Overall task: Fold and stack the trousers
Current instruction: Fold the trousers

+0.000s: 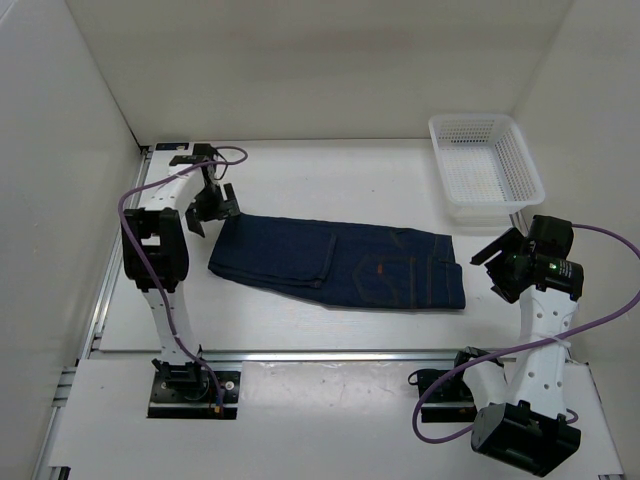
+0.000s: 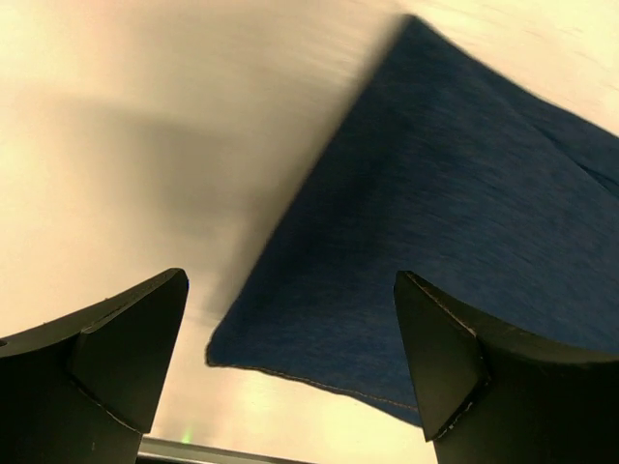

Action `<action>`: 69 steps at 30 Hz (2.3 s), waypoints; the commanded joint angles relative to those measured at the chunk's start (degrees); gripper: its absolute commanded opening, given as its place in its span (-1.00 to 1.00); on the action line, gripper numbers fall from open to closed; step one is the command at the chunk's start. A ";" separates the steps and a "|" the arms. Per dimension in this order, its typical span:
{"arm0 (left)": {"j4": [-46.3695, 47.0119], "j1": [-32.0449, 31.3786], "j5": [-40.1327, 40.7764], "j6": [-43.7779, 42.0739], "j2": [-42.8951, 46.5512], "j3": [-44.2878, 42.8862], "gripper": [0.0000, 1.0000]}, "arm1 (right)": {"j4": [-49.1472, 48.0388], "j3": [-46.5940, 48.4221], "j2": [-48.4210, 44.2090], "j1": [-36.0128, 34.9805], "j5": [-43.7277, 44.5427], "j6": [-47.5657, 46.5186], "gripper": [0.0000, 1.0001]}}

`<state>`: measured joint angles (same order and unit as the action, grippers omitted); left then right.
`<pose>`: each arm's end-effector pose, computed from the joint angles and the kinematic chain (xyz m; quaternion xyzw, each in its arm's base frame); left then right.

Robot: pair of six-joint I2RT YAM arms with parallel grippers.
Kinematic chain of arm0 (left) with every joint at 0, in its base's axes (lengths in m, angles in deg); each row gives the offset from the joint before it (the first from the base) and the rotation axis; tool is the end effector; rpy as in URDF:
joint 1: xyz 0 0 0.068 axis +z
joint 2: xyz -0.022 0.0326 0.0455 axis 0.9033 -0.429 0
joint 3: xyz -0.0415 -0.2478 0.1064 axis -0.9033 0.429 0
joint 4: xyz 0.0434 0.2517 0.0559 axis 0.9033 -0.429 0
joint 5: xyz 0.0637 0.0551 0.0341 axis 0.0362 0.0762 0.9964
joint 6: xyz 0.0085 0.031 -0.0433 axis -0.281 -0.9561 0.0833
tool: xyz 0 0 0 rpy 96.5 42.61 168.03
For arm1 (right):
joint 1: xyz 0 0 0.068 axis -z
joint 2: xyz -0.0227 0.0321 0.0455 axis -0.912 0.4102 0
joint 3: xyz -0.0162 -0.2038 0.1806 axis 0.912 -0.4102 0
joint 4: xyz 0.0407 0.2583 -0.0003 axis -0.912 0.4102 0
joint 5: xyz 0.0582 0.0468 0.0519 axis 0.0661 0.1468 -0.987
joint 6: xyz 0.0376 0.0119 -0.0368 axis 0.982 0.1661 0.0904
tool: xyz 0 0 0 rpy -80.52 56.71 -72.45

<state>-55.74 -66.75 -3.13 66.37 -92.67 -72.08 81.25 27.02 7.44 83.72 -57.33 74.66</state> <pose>0.4041 -0.0116 0.2077 -0.1577 0.9832 0.0353 0.0853 0.1497 -0.0475 0.3149 0.4110 0.8527 0.0574 0.3173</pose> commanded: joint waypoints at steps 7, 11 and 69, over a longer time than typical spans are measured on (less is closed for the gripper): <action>3.54 -0.75 0.72 -3.93 -1.33 1.46 0.97 | -1.46 0.42 0.89 -0.18 -0.69 -1.17 0.54; 3.54 -0.75 2.23 -3.93 -3.52 2.69 0.92 | -1.46 0.42 0.89 -0.18 -0.70 -1.17 0.54; 0.20 -42.67 1.87 34.12 10.37 -24.80 -0.79 | -0.93 -0.11 -0.25 -0.71 -2.81 -2.23 0.54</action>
<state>-58.36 -108.76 -3.34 96.56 -82.14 -92.69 81.20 27.02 7.85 83.32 -59.10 73.39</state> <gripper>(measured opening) 0.132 0.766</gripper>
